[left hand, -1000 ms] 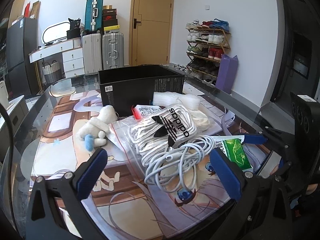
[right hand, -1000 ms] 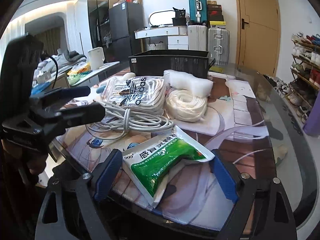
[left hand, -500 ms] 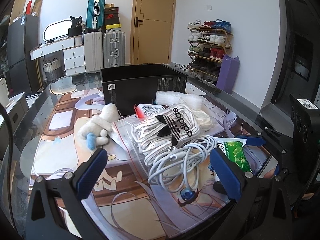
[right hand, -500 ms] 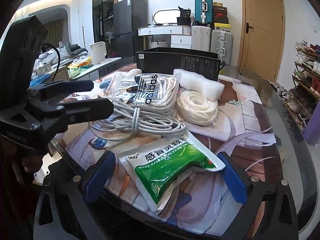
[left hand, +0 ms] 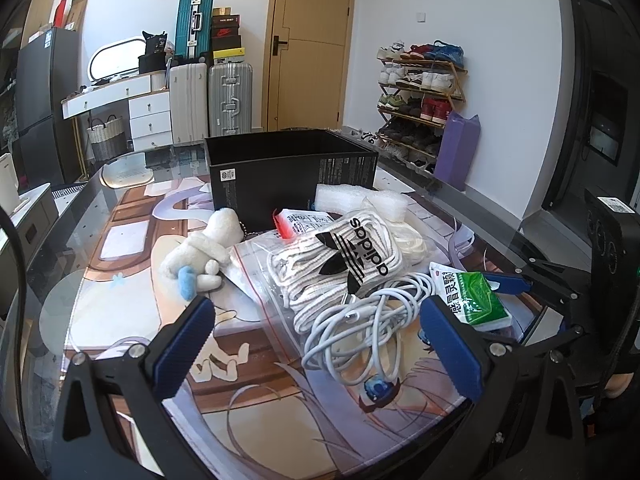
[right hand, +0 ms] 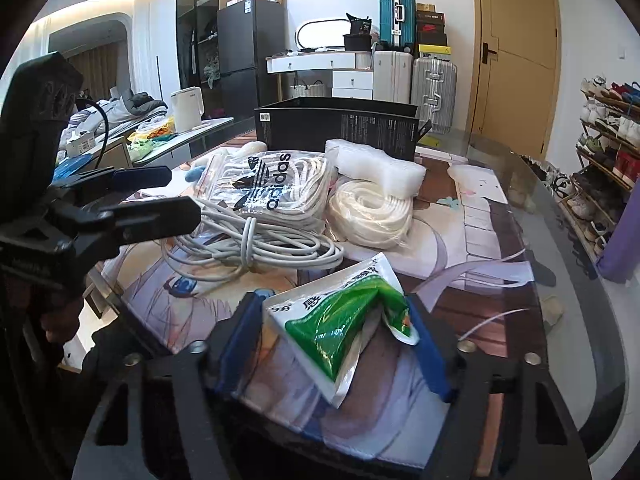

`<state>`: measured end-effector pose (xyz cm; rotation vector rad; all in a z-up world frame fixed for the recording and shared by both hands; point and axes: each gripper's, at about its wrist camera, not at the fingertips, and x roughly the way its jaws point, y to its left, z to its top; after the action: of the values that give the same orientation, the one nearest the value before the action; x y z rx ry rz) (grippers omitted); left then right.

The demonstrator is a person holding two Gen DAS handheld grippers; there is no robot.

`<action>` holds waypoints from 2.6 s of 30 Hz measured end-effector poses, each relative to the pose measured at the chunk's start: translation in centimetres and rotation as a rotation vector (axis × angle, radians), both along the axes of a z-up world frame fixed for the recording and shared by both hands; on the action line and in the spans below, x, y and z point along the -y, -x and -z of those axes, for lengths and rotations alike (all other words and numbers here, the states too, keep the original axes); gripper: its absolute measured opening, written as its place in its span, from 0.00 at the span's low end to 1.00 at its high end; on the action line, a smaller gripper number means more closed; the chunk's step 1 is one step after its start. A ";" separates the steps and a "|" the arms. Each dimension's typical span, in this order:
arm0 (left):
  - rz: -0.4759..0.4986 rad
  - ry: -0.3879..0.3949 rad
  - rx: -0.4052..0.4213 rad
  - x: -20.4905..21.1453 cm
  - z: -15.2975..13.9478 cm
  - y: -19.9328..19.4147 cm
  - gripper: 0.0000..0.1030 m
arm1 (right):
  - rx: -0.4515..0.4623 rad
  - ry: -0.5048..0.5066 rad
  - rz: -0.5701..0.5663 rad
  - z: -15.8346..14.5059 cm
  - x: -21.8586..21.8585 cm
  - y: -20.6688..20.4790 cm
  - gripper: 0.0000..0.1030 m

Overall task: Organize soft objects
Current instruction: 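Lift the green sachet off the mat with the right gripper, then grasp the coiled white cable with the left gripper while the right gripper holds the sachet, then carry the white cable and green sachet over the black box with both grippers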

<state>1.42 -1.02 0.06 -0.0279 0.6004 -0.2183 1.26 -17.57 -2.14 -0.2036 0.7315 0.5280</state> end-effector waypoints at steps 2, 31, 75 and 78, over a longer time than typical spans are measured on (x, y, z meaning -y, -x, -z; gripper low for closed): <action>0.003 -0.002 -0.001 0.0 0.0 0.0 0.99 | 0.012 -0.005 0.007 -0.2 0.3 0.1 0.55; 0.286 -0.035 -0.089 5.1 0.9 0.4 0.65 | 0.061 -0.076 0.082 -1.5 3.2 0.2 0.51; 0.083 0.041 0.096 -0.6 -5.9 -0.7 0.30 | 0.225 -0.172 0.025 -9.0 1.7 -1.1 0.51; 0.045 0.039 0.110 -1.4 -6.2 -1.5 0.30 | 0.225 -0.169 0.011 -9.3 1.0 -2.3 0.51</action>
<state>2.94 0.37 6.22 -0.0396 0.4876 -0.2729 3.53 -18.53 7.17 -0.0988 0.4663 0.5438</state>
